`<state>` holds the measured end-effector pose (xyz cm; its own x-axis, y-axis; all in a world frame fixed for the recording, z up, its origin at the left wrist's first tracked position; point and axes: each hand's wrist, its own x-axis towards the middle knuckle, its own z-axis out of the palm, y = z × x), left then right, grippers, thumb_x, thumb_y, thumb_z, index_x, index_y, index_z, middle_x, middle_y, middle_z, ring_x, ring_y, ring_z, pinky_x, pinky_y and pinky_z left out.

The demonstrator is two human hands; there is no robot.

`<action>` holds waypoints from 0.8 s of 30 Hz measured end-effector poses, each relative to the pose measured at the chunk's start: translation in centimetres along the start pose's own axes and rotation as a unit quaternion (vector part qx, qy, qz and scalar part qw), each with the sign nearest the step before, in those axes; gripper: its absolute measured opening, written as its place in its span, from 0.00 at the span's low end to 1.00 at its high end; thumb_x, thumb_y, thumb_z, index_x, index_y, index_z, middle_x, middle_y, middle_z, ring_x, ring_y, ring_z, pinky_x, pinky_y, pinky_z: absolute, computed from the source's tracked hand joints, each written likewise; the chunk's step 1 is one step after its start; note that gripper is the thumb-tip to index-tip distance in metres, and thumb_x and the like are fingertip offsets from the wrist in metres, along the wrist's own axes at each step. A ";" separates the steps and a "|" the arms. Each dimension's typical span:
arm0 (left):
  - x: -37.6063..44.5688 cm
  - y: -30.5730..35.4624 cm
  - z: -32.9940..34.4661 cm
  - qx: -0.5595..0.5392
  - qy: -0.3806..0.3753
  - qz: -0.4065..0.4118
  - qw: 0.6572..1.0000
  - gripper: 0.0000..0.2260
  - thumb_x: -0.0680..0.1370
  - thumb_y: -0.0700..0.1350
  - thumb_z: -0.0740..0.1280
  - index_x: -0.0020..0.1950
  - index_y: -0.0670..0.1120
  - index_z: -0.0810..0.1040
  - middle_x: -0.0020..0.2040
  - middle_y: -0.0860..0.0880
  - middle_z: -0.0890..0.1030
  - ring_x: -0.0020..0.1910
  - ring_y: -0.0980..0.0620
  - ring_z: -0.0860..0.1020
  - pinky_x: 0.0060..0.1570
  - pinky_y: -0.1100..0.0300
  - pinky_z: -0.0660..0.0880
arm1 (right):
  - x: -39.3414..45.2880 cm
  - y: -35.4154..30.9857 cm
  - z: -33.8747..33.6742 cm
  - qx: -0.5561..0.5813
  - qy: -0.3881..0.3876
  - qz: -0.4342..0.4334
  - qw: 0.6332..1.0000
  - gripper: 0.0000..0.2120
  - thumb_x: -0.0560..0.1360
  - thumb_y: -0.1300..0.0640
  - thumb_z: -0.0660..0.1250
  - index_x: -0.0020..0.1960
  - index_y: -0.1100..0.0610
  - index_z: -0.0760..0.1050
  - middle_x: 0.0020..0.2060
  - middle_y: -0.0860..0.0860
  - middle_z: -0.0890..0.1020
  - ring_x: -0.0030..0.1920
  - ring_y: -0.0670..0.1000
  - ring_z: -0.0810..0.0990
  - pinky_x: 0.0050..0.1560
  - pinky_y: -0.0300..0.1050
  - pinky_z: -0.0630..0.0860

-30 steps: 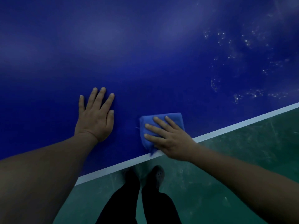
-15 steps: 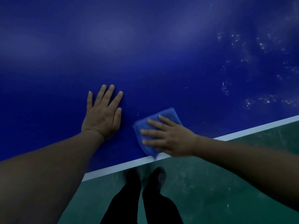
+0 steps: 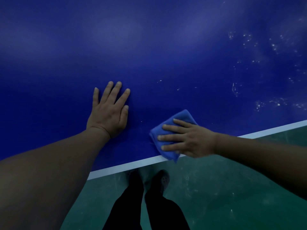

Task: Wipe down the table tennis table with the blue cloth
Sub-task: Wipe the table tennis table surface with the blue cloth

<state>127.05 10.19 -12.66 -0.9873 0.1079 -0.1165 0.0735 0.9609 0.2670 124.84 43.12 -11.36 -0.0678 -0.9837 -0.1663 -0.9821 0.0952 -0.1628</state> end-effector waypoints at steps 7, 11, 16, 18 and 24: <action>-0.1 -0.1 0.0 -0.004 0.006 0.001 1.000 0.29 0.81 0.57 0.47 0.80 0.49 0.63 0.82 0.45 0.58 0.81 0.45 0.51 0.77 0.37 0.42 | 5.2 4.8 -0.9 0.041 0.099 0.276 0.955 0.23 0.83 0.46 0.54 0.77 0.50 0.64 0.78 0.52 0.65 0.79 0.61 0.58 0.77 0.65 0.53; 0.0 -0.1 -0.2 -0.016 -0.005 -0.003 1.000 0.30 0.80 0.59 0.45 0.81 0.50 0.61 0.82 0.47 0.55 0.82 0.47 0.48 0.77 0.40 0.38 | 3.6 -0.6 0.5 0.018 0.080 0.190 0.978 0.25 0.83 0.45 0.55 0.78 0.50 0.62 0.78 0.53 0.63 0.79 0.61 0.57 0.78 0.62 0.51; -0.1 -0.2 -0.8 -0.080 -0.021 -0.008 0.997 0.33 0.78 0.62 0.41 0.81 0.52 0.59 0.83 0.49 0.52 0.82 0.51 0.44 0.77 0.46 0.33 | -2.2 -3.1 1.5 0.095 0.083 0.245 0.961 0.27 0.82 0.45 0.59 0.78 0.53 0.62 0.77 0.50 0.63 0.79 0.56 0.57 0.77 0.61 0.55; -0.9 -0.6 -1.3 -0.135 -0.006 -0.017 0.991 0.34 0.78 0.61 0.42 0.81 0.49 0.61 0.83 0.48 0.54 0.82 0.50 0.46 0.78 0.47 0.35 | -1.6 -3.0 1.1 0.132 0.130 0.377 0.908 0.26 0.81 0.46 0.58 0.76 0.56 0.67 0.76 0.51 0.66 0.78 0.55 0.59 0.75 0.65 0.59; -9.7 -3.0 -0.9 -0.104 0.043 -0.102 0.988 0.30 0.81 0.56 0.47 0.79 0.45 0.65 0.81 0.44 0.59 0.81 0.46 0.52 0.79 0.44 0.41 | 6.3 -6.2 -0.5 0.291 0.260 0.541 0.745 0.20 0.82 0.54 0.58 0.71 0.57 0.73 0.72 0.54 0.73 0.77 0.57 0.62 0.79 0.54 0.52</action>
<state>136.24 6.02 -11.50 -0.9875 -0.1136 -0.1093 -0.1505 0.8858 0.4391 130.41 36.26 -10.91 -0.9720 -0.1938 -0.1326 -0.0693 0.7761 -0.6269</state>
